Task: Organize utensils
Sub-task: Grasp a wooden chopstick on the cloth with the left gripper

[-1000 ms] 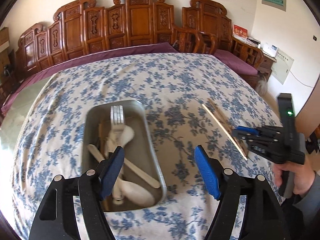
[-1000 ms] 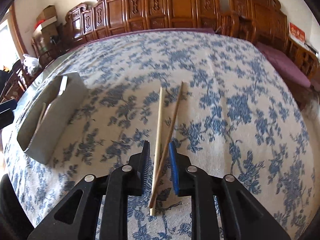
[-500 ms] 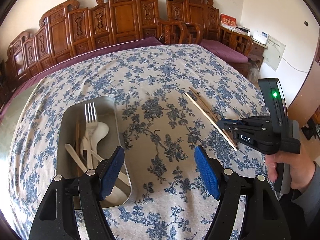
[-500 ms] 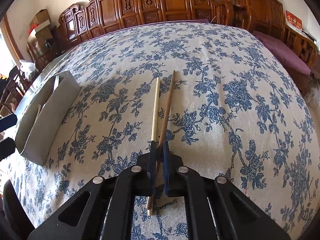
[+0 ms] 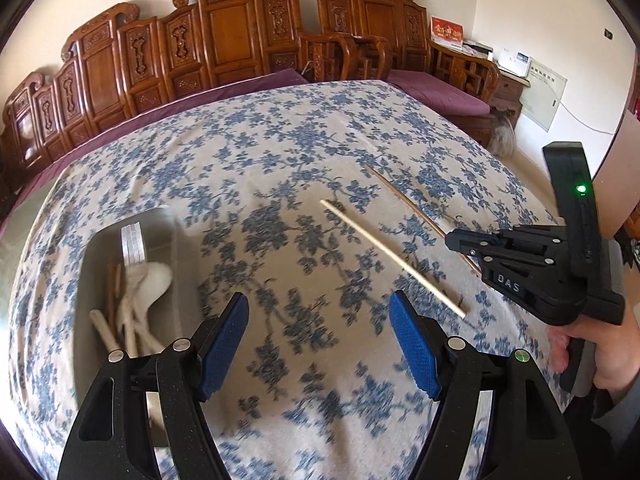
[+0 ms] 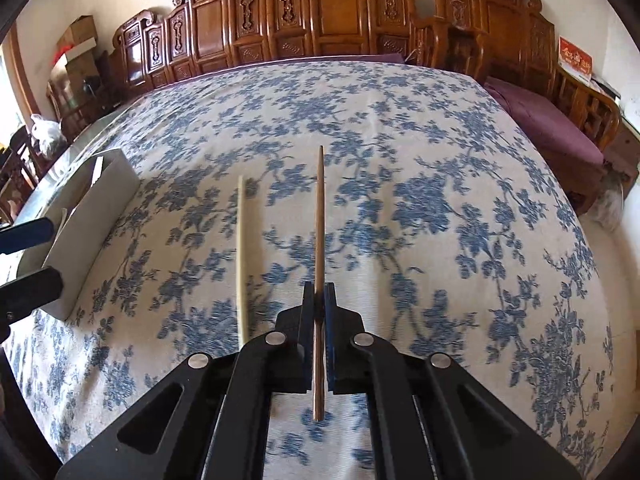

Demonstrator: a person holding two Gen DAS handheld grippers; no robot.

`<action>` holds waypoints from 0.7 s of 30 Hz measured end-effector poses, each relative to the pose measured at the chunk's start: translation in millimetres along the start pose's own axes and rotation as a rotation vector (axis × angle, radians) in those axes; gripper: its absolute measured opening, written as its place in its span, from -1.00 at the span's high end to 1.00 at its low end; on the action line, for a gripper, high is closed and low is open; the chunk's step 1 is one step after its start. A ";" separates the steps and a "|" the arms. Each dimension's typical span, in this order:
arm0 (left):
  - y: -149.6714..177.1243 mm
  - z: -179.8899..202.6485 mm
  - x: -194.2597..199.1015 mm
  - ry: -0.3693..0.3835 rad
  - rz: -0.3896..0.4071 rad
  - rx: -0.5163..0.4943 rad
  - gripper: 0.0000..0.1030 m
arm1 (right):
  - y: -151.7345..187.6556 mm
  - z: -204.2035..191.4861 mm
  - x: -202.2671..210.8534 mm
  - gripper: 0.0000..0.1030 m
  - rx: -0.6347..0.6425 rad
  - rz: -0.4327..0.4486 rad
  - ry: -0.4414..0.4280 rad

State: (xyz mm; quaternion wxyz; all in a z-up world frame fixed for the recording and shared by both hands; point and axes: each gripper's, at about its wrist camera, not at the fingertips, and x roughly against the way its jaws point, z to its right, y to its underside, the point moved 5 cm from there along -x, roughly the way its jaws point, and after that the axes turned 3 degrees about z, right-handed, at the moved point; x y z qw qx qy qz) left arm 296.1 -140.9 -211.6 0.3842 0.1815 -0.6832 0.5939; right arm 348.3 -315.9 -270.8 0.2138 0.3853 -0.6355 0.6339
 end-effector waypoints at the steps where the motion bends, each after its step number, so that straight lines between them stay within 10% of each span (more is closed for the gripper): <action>1: -1.1 2.7 -4.6 0.001 -0.002 -0.001 -0.35 | 0.0 4.0 1.3 0.89 -0.009 0.003 -0.002; 21: -13.3 60.4 -83.7 0.060 -0.084 0.012 -0.32 | -4.6 36.3 10.2 0.89 -0.116 0.039 -0.038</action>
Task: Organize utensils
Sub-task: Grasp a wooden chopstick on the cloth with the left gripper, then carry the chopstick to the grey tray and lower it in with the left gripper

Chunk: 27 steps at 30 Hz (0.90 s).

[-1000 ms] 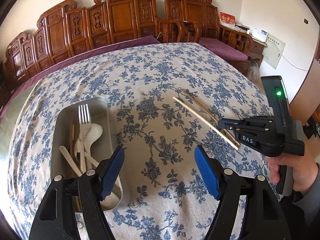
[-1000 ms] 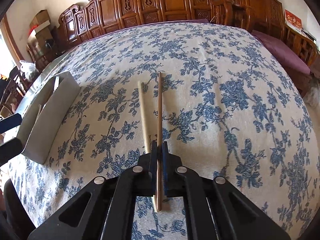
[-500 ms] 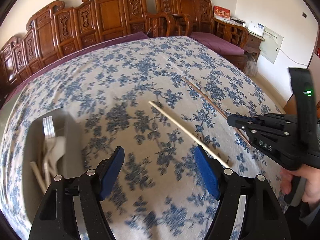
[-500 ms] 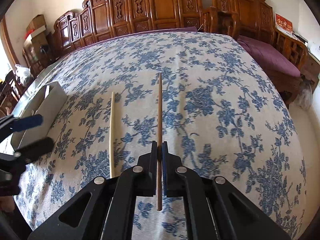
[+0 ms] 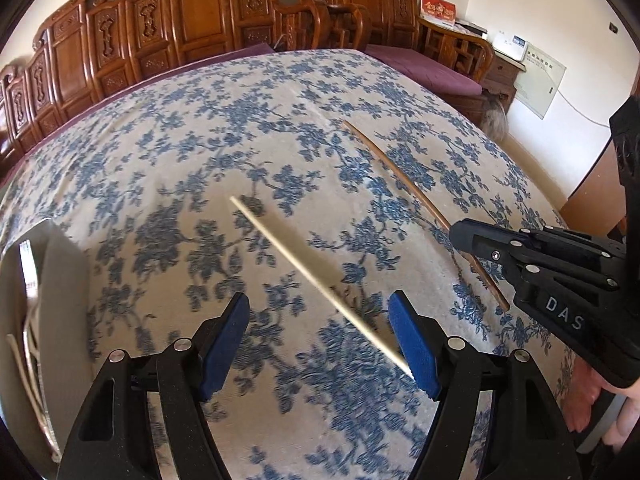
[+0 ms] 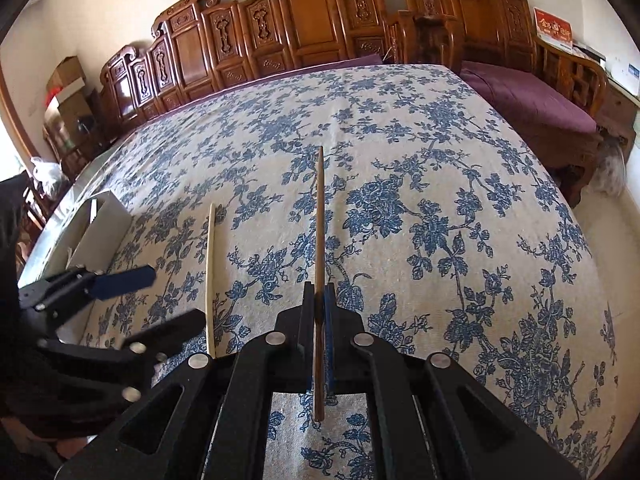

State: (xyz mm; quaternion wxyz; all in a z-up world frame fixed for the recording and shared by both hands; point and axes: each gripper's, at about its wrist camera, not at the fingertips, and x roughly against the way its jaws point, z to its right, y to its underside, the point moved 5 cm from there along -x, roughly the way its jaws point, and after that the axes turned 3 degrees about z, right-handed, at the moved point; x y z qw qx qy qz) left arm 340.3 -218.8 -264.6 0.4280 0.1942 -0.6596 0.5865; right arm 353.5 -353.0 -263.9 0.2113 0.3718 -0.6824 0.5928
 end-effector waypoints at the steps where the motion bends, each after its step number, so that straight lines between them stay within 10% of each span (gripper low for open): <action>1: 0.0 1.4 -1.7 0.000 -0.002 -0.001 -0.25 | 0.0 1.1 0.0 0.89 -0.004 0.000 0.000; 11: 10.1 0.2 -12.5 -0.041 -0.050 -0.030 0.18 | -0.9 -1.8 0.5 0.89 -0.008 0.002 -0.011; 17: 15.9 -18.3 -5.0 -0.046 -0.065 -0.014 0.82 | -1.1 -10.6 -0.4 0.89 0.015 0.002 -0.016; 27: 27.2 -46.0 12.2 -0.074 -0.061 0.004 0.92 | -1.4 -28.7 -0.9 0.89 0.056 0.005 -0.035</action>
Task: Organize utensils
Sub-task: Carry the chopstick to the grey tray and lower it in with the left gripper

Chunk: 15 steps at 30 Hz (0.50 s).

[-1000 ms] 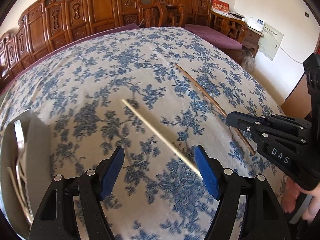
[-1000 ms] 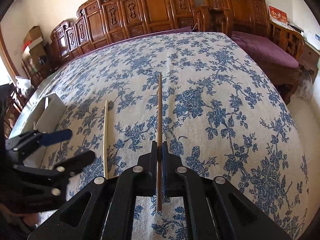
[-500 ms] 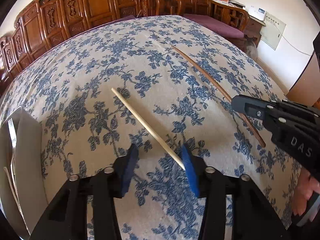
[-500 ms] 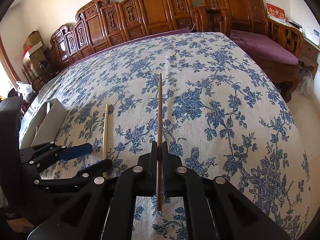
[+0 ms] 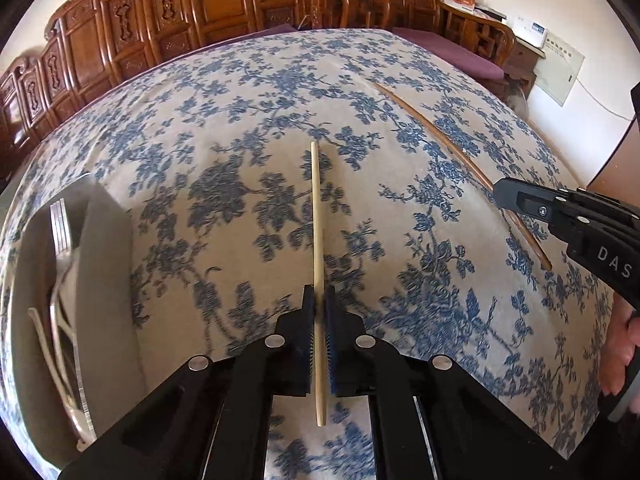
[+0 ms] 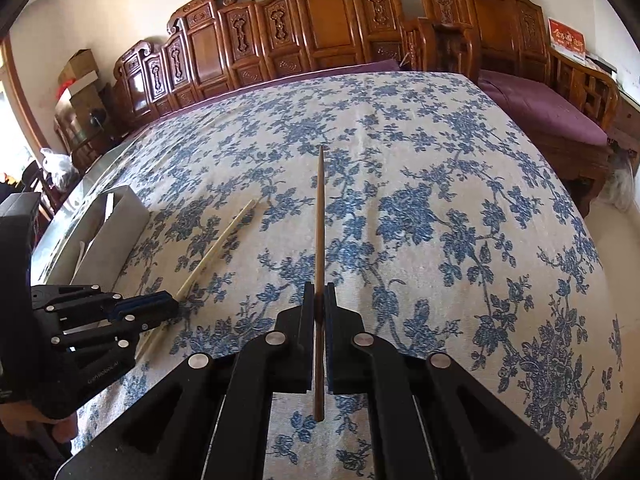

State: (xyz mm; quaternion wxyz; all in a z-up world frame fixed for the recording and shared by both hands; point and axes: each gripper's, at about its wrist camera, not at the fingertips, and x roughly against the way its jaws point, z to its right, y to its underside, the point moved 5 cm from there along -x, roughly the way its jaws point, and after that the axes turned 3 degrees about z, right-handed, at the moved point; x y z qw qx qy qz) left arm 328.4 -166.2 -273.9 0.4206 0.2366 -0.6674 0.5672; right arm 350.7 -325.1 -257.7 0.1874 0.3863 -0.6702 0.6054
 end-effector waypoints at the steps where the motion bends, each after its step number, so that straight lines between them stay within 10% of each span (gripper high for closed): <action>1: 0.8 -2.0 3.6 -0.004 0.006 -0.004 0.92 | -0.4 -3.2 -0.1 0.89 0.007 0.000 -0.003; 15: 0.1 -38.1 61.9 -0.019 0.095 0.007 0.92 | -6.0 -53.4 4.3 0.89 0.096 0.021 -0.035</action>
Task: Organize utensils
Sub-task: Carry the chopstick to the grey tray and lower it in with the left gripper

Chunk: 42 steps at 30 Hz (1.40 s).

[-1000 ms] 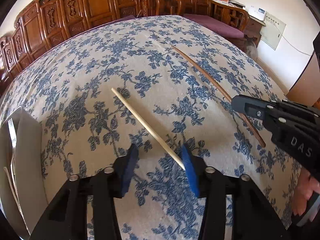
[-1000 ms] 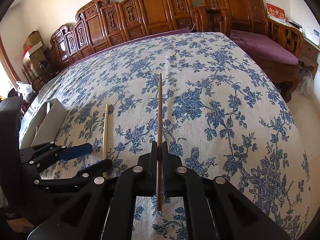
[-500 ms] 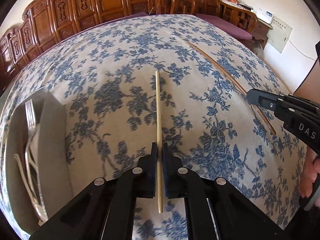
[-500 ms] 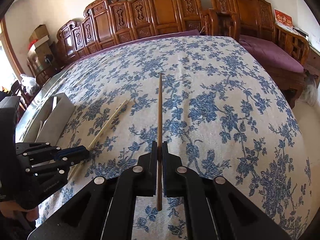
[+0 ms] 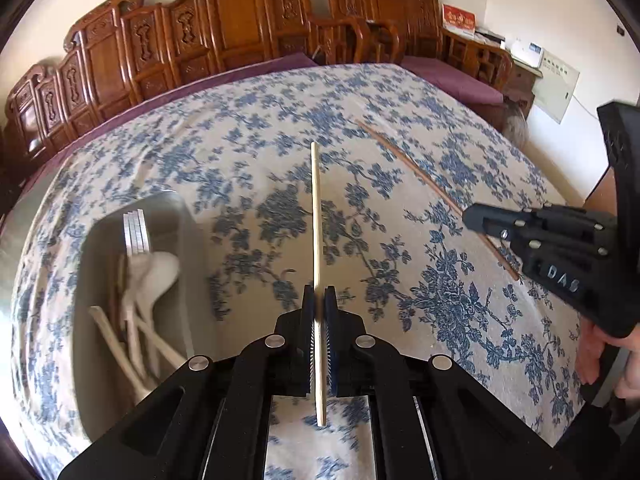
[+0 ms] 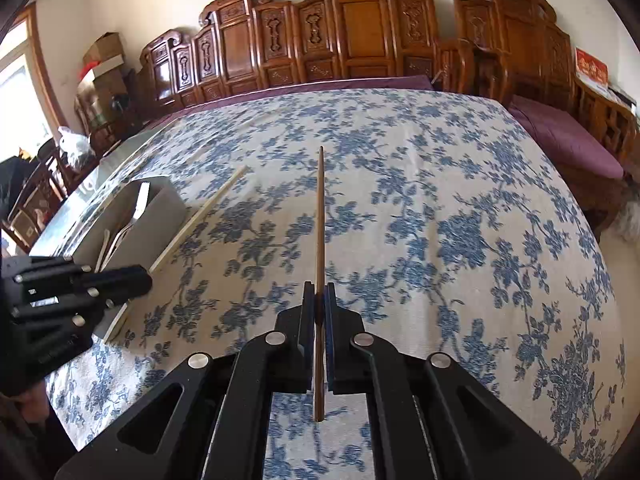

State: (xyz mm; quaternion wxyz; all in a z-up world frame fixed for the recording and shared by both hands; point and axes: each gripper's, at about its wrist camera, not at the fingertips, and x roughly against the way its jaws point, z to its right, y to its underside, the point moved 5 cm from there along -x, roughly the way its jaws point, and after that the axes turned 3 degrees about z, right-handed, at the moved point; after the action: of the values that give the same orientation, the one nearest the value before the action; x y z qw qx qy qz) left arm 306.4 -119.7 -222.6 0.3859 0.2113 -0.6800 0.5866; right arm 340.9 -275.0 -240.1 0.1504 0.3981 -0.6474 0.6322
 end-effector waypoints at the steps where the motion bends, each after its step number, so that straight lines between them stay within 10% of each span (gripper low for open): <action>1: -0.3 -2.4 3.0 -0.001 0.004 0.002 0.92 | 0.1 -3.2 -0.2 0.89 0.006 -0.001 -0.002; 23: 9.6 -78.7 67.6 -0.041 0.078 0.069 0.92 | 1.9 -52.8 9.9 0.89 0.102 0.010 -0.065; 42: 45.0 -147.9 21.9 -0.144 -0.038 0.160 0.92 | 3.0 -59.4 9.1 0.89 0.118 0.007 -0.073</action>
State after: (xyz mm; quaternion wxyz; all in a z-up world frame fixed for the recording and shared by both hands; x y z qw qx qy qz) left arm 300.6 36.0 -232.1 0.3292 0.2959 -0.6526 0.6150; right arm 314.6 -222.7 -226.6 0.1009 0.4267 -0.6154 0.6550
